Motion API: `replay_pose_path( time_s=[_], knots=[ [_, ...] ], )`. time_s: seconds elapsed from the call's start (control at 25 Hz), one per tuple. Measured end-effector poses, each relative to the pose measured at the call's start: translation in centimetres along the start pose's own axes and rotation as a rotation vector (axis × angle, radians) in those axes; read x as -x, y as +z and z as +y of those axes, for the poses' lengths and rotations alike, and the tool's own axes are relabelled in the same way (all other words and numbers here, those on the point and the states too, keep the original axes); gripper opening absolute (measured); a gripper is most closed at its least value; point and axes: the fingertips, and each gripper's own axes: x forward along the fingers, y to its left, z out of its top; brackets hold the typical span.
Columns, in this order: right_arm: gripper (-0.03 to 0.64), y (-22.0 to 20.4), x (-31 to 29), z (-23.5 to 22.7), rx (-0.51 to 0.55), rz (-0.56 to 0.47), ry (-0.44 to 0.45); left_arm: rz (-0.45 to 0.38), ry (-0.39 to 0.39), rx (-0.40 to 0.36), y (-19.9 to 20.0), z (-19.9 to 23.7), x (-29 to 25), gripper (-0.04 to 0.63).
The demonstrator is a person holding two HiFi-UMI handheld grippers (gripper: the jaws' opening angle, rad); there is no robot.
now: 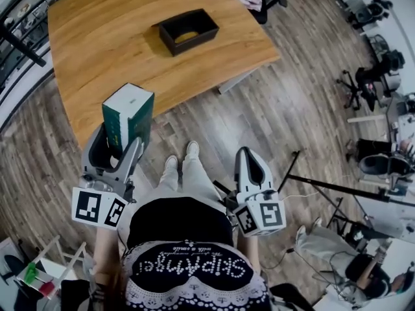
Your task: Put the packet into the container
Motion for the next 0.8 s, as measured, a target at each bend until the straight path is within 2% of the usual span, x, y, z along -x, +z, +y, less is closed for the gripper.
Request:
replay_pose_path(
  time_s=[0.44, 0.8],
  knots=[
    [0.037, 1.6, -5.6, -3.5, -0.011, 0.026, 0.08, -0.001, 0.051, 0.004, 0.3, -0.8, -5.5, 0.348],
    [0.037, 5.2, -11.3, -8.4, 0.001, 0.007, 0.155, -0.065, 0.11, 0.005, 1.9, -2.4, -11.7, 0.348]
  ],
)
